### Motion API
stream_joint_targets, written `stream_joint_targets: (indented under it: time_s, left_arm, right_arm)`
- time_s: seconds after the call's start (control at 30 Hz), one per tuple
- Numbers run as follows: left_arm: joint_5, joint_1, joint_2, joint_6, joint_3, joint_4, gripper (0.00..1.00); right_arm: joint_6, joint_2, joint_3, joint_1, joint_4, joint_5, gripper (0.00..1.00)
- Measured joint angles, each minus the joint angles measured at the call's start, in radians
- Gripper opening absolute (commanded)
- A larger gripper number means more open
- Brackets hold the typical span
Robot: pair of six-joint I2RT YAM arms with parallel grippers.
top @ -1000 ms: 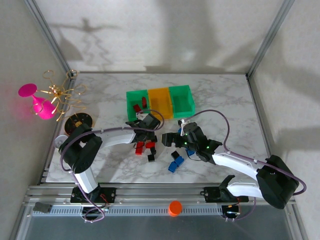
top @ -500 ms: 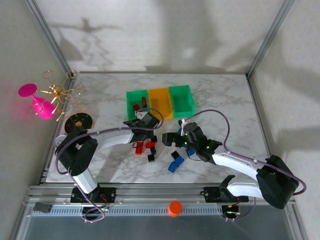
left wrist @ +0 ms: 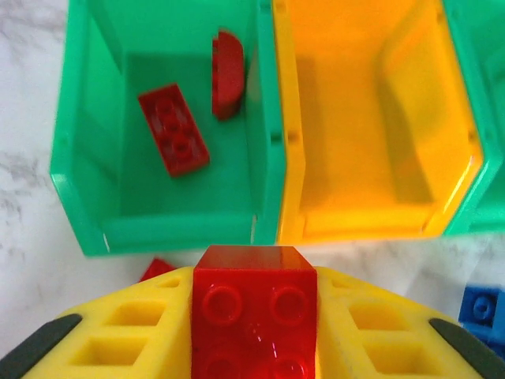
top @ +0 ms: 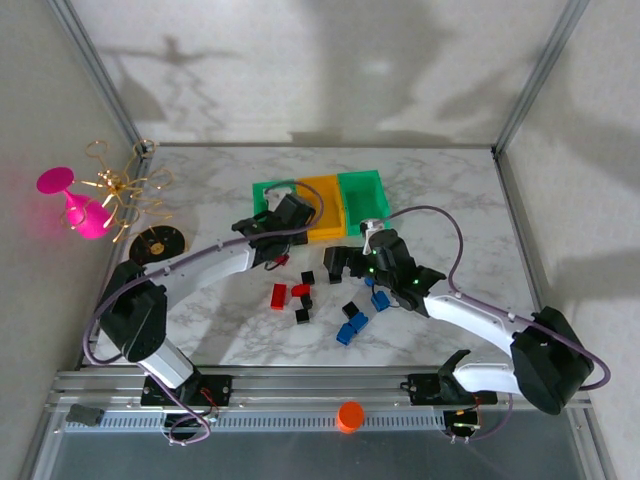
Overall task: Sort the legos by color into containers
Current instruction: Pick up the lego from the center of the table, then place the lego in the container.
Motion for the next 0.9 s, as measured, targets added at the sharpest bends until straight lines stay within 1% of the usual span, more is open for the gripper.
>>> stream_joint_targets:
  time_s: [0.23,0.63,0.73,0.9]
  left_arm:
    - [-0.026,0.082,0.159,0.039,0.155,-0.011,0.33]
    - [-0.029,0.210,0.430,0.098,0.424,-0.031,0.33]
    - [-0.029,0.225,0.484,0.105,0.471,-0.032,0.34]
    - [-0.030,0.223,0.515,0.108,0.481,-0.045,0.38]
  right_arm:
    - [-0.001,0.035,0.014,-0.027,0.008,-0.006,0.99]
    - [-0.008,0.077,0.016,-0.078,0.045,-0.029,0.99]
    - [-0.008,0.088,0.016,-0.079,0.054,-0.030,0.99]
    - [-0.008,0.091,0.016,-0.081,0.058,-0.031,0.99]
